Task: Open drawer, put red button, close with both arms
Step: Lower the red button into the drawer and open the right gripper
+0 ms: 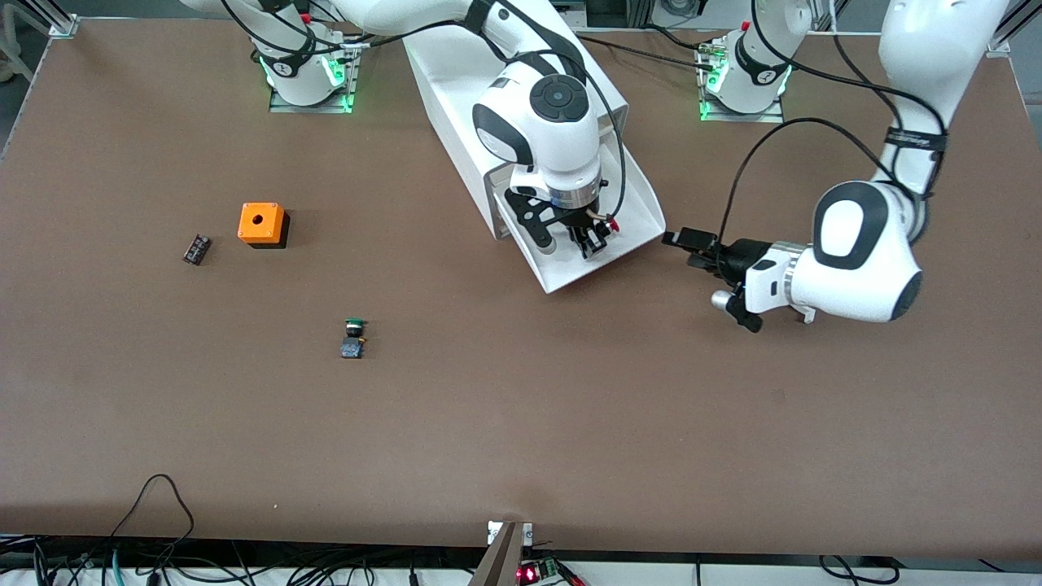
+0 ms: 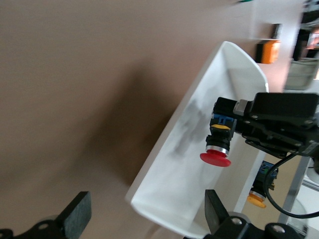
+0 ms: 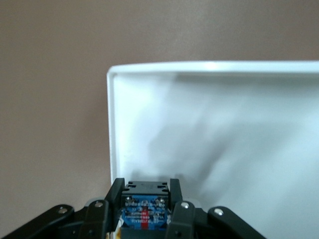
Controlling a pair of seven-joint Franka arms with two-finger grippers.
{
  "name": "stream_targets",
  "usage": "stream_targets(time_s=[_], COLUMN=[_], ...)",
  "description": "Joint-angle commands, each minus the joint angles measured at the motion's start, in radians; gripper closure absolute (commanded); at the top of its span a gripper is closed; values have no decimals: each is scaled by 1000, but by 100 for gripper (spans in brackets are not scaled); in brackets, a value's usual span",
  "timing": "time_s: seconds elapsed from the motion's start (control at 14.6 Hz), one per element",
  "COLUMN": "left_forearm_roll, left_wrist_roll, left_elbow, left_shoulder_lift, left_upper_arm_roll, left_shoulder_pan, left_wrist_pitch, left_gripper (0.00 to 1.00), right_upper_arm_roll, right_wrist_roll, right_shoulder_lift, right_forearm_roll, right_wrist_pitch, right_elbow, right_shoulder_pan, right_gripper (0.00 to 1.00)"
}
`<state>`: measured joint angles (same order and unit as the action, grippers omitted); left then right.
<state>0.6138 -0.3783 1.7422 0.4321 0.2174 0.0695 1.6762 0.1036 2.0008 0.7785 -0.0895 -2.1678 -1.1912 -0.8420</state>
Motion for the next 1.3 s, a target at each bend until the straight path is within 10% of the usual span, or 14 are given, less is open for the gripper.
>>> stream_targets(time_s=[0.0, 0.14, 0.55, 1.24], left_forearm_roll=[-190, -291, -762, -658], left_wrist_roll=[197, 269, 273, 806], left_elbow=[-151, -222, -343, -279], left_shoulder_lift=[4, 4, 26, 66], left_upper_arm_roll=[-1, -1, 10, 42], left_shoulder_pan=[-8, -13, -43, -79], left_wrist_pitch=[-114, -157, -159, 29], left_gripper=[0, 0, 0, 0], right_upper_arm_roll=[-13, -13, -55, -62], right_wrist_roll=[44, 46, -70, -1015], right_shoulder_lift=[16, 16, -19, -169], right_forearm_roll=[-24, -24, -18, 105], right_wrist_pitch=[3, 2, 55, 321], right_elbow=[30, 30, 87, 32], right_shoulder_pan=[-17, -17, 30, 352], right_gripper=[84, 0, 0, 0])
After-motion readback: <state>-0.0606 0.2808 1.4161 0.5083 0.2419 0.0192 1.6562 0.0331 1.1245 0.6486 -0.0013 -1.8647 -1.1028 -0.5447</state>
